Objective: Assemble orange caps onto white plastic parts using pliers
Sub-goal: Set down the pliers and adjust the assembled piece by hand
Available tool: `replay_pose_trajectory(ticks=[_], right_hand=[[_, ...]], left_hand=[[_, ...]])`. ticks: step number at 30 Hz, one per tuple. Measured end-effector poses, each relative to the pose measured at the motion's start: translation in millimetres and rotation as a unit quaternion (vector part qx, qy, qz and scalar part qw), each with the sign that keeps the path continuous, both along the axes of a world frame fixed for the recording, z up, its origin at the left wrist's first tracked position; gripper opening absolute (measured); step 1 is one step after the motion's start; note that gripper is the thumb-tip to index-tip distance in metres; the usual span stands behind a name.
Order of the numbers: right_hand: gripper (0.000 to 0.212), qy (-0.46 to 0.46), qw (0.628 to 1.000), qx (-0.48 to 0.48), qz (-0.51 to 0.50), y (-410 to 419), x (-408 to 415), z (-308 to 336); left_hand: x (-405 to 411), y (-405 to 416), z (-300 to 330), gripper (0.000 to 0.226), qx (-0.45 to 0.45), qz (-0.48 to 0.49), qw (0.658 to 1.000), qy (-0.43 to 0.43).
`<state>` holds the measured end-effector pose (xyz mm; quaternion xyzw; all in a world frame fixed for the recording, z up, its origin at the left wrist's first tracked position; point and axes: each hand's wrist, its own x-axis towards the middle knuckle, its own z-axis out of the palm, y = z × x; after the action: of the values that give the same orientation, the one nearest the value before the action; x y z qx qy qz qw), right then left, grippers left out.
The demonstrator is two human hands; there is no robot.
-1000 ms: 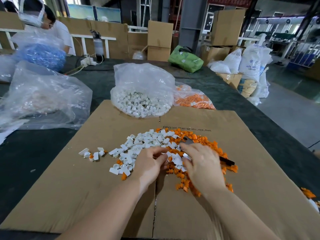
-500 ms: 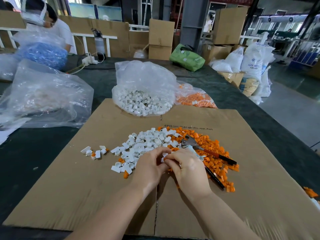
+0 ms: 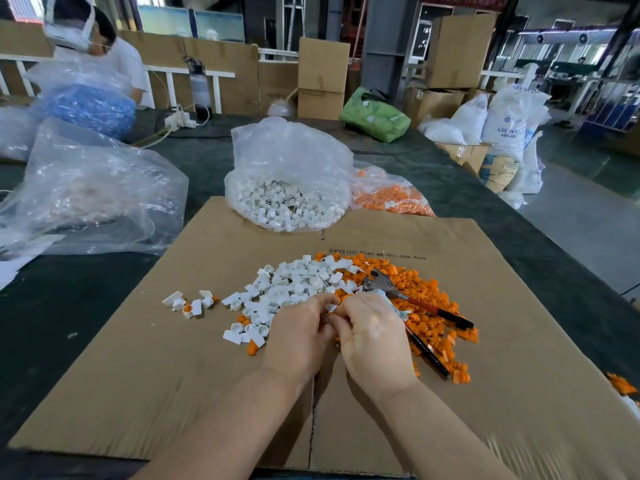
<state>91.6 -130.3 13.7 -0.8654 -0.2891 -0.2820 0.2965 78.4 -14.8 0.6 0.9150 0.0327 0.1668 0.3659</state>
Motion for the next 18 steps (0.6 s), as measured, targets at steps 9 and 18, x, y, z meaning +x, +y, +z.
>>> replay_pose_trajectory(ticks=[9, 18], right_hand=[[0.005, 0.055, 0.998, -0.007, 0.027, -4.5, 0.1, 1.4], [0.014, 0.110, 0.991, 0.074, 0.032, -12.0, 4.1, 2.9]], left_hand=[[-2.3, -3.3, -4.6, 0.031, -0.158, 0.031, 0.987, 0.003], [0.5, -3.9, 1.5, 0.030, -0.373, 0.013, 0.928, -0.004]])
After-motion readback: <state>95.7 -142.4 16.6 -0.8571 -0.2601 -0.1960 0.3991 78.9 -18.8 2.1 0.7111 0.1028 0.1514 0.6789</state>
